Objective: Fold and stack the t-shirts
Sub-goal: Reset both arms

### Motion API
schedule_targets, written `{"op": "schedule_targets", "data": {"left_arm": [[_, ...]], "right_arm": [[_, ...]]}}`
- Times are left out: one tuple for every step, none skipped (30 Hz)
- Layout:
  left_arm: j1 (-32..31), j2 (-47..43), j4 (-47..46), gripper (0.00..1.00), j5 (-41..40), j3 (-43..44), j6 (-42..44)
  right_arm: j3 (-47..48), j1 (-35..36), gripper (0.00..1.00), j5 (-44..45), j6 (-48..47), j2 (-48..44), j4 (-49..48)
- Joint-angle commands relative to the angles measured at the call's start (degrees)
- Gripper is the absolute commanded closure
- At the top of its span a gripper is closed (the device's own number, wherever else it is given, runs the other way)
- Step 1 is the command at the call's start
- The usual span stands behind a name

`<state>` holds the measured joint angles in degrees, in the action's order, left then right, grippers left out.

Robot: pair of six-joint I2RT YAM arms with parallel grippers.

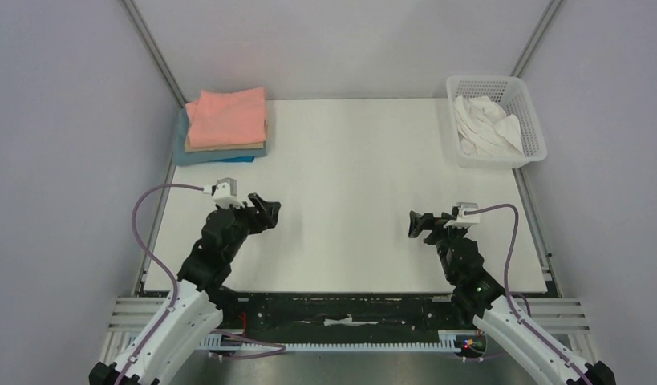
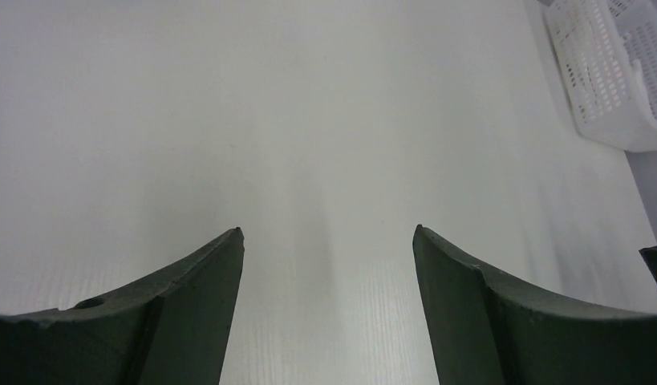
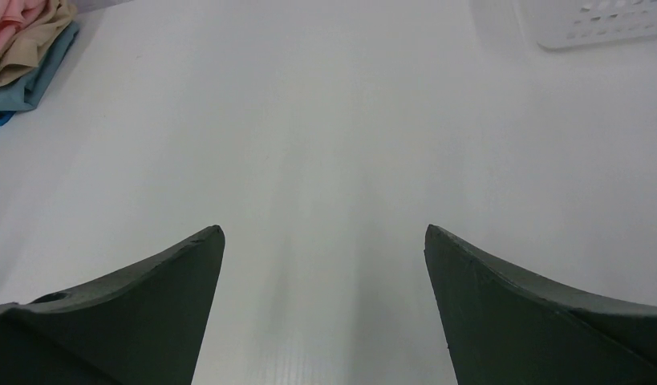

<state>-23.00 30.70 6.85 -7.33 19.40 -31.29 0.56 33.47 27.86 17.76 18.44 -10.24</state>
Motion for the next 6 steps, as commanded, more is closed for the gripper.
{"op": "schedule_targets", "data": {"left_arm": [[-0.17,-1.49,0.46,0.17,-3.87,0.86,-2.94],[-0.16,-1.40,-0.23,0.17,-3.52,0.66,-3.07],[-0.20,-1.25,-0.72,0.17,-3.24,0.47,-3.04],[-0.19,-1.08,-0.88,0.17,-3.09,0.46,-3.06],[-0.15,-0.81,-0.88,0.17,-2.93,0.59,-3.06],[-0.15,-0.68,-1.00,0.17,-2.72,0.60,-3.02]], "right_arm": [[-1.11,-0.16,0.02,-1.43,-1.21,0.67,-3.12],[-1.02,-0.17,0.02,-1.56,-1.27,1.02,-3.31],[-1.13,-0.16,0.02,-1.49,-1.39,1.20,-3.64],[-1.31,-0.16,0.02,-1.34,-1.47,1.17,-3.87],[-1.43,-0.17,0.02,-1.13,-1.42,1.19,-4.13],[-1.39,-0.16,0.02,-1.01,-1.18,1.16,-4.21]]}}
